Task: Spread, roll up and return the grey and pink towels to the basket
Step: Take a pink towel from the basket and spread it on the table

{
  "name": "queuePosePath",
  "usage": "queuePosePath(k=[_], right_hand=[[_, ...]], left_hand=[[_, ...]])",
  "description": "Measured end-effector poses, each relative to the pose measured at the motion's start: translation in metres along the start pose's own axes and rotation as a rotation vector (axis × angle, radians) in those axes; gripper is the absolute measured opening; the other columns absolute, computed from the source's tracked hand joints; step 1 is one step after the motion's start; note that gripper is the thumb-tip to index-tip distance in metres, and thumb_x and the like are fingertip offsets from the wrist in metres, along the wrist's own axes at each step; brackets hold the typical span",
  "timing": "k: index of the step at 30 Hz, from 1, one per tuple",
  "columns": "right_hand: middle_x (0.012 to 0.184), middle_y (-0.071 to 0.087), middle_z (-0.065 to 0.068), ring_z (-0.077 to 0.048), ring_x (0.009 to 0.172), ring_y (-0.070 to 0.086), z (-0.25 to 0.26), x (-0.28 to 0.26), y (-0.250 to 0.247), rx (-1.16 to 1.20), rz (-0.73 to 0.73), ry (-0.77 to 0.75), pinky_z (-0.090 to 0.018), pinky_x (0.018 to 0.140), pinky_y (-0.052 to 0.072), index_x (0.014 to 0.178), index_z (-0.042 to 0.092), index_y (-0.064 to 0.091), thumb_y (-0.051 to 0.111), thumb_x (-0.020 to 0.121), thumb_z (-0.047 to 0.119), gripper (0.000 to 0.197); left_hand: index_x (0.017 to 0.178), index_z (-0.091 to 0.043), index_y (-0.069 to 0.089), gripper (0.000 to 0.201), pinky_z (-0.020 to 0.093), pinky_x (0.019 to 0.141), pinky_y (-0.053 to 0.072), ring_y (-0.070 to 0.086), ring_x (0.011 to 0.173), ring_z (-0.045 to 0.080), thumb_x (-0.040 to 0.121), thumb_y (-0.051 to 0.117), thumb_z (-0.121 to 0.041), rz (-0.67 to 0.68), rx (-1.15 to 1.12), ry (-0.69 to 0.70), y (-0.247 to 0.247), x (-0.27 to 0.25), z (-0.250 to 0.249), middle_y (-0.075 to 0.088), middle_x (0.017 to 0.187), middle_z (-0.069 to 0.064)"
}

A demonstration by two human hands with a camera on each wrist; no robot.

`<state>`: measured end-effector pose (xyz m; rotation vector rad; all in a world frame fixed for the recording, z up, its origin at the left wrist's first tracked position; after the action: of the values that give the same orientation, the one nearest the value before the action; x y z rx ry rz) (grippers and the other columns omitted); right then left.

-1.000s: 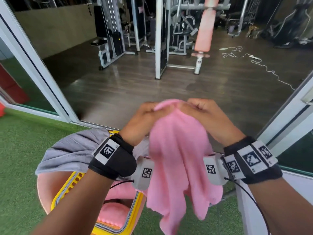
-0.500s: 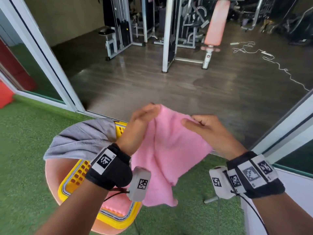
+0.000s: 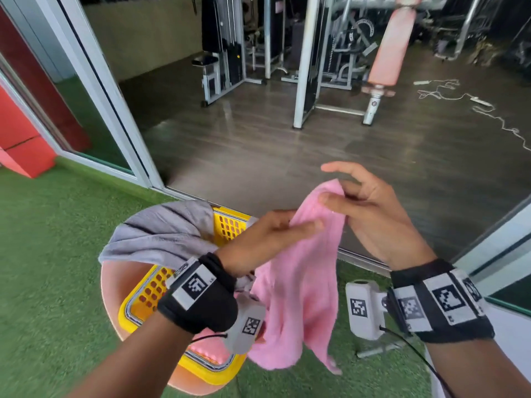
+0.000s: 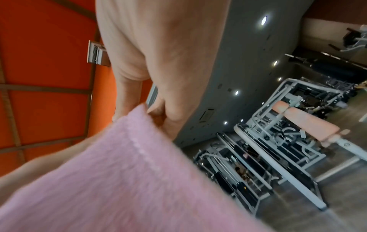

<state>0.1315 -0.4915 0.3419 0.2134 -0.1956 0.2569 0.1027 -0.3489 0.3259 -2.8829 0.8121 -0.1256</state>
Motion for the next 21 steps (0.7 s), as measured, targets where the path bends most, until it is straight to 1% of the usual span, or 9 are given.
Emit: queuePosePath(k=[2, 5, 7, 10, 11, 13, 15, 18, 21], right_hand=[[0.103, 0.071, -0.019, -0.025, 0.094, 0.065, -0.01, -0.001, 0.009, 0.026, 0.019, 0.048, -0.033, 0.087, 0.051, 0.125, 0.011, 0.06, 0.071, 0.075, 0.011, 0.051], [0.115, 0.068, -0.022, -0.032, 0.107, 0.065, -0.023, -0.002, 0.019, 0.005, 0.037, 0.144, -0.045, 0.097, 0.05, 0.12, 0.001, 0.063, 0.067, 0.08, 0.009, 0.041], [0.109, 0.067, -0.027, -0.032, 0.099, 0.063, -0.018, 0.003, 0.021, -0.105, 0.038, 0.115, -0.052, 0.092, 0.048, 0.11, -0.002, 0.068, 0.072, 0.08, 0.019, 0.036], [0.095, 0.072, -0.02, -0.019, 0.088, 0.064, -0.002, 0.01, 0.028, -0.304, 0.083, 0.019, -0.037, 0.083, 0.048, 0.1, 0.001, 0.071, 0.074, 0.083, 0.009, 0.019], [0.092, 0.072, -0.02, -0.019, 0.085, 0.064, 0.0, 0.012, 0.031, -0.343, 0.09, 0.015, -0.036, 0.08, 0.048, 0.099, 0.002, 0.069, 0.074, 0.082, 0.005, 0.018], [0.086, 0.071, -0.022, -0.023, 0.077, 0.063, -0.004, 0.014, 0.032, -0.378, 0.077, 0.024, -0.039, 0.073, 0.047, 0.097, 0.0, 0.065, 0.077, 0.08, 0.008, 0.022], [0.072, 0.065, -0.015, -0.019, 0.068, 0.053, -0.016, 0.011, 0.032, -0.421, 0.07, 0.036, -0.037, 0.064, 0.041, 0.084, -0.004, 0.06, 0.076, 0.084, 0.02, 0.029], [0.065, 0.03, 0.0, -0.01, 0.062, 0.03, -0.044, -0.004, 0.028, -0.54, 0.062, 0.029, -0.032, 0.056, 0.022, 0.066, -0.002, 0.042, 0.066, 0.092, 0.033, 0.05], [0.067, 0.033, 0.008, -0.004, 0.064, 0.034, -0.068, -0.023, 0.022, -0.484, 0.067, 0.05, -0.027, 0.057, 0.025, 0.07, 0.006, 0.047, 0.059, 0.097, 0.027, 0.037]], left_hand=[[0.078, 0.003, 0.057, 0.033, 0.032, 0.054, 0.028, 0.038, 0.066, 0.016, 0.098, 0.055, -0.024, -0.188, -0.006, 0.047, -0.014, 0.007, -0.003, 0.043, 0.071, 0.006], [0.092, 0.007, 0.064, 0.034, 0.035, 0.069, 0.041, 0.051, 0.078, 0.019, 0.098, 0.052, -0.025, -0.328, -0.095, 0.107, -0.027, 0.008, -0.003, 0.06, 0.082, 0.011], [0.097, 0.004, 0.066, 0.03, 0.035, 0.076, 0.044, 0.055, 0.084, 0.018, 0.1, 0.05, -0.021, -0.341, -0.072, 0.118, -0.026, 0.005, -0.003, 0.064, 0.089, 0.011], [0.104, -0.001, 0.068, 0.03, 0.027, 0.082, 0.049, 0.06, 0.089, 0.011, 0.102, 0.045, -0.02, -0.312, -0.016, 0.155, -0.023, 0.002, -0.005, 0.071, 0.096, 0.007], [0.101, -0.001, 0.069, 0.032, 0.021, 0.075, 0.049, 0.06, 0.083, 0.007, 0.102, 0.044, -0.021, -0.325, -0.026, 0.159, -0.025, 0.001, -0.006, 0.071, 0.089, 0.002], [0.092, 0.001, 0.068, 0.037, 0.014, 0.058, 0.043, 0.055, 0.065, 0.001, 0.103, 0.041, -0.022, -0.373, -0.027, 0.15, -0.031, 0.0, -0.008, 0.064, 0.071, -0.007], [0.078, -0.002, 0.062, 0.038, 0.021, 0.057, 0.039, 0.046, 0.063, 0.004, 0.103, 0.042, -0.023, -0.413, 0.085, 0.186, -0.038, -0.001, -0.013, 0.052, 0.066, -0.007], [0.065, -0.006, 0.037, 0.043, 0.03, 0.055, 0.025, 0.029, 0.063, 0.011, 0.102, 0.047, -0.025, -0.541, 0.198, 0.254, -0.062, -0.004, -0.018, 0.028, 0.068, 0.001], [0.062, -0.009, 0.032, 0.045, 0.029, 0.053, 0.02, 0.023, 0.06, 0.013, 0.1, 0.052, -0.021, -0.685, 0.199, 0.231, -0.089, -0.007, -0.008, 0.022, 0.066, 0.003]])
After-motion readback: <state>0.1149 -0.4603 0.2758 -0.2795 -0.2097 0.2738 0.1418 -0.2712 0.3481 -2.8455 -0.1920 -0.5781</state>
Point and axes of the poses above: each hand's wrist, its own x-axis towards the middle knuckle, its own y-axis out of the palm, z = x × y, the point moved 6 cm from there along x, towards the middle knuckle
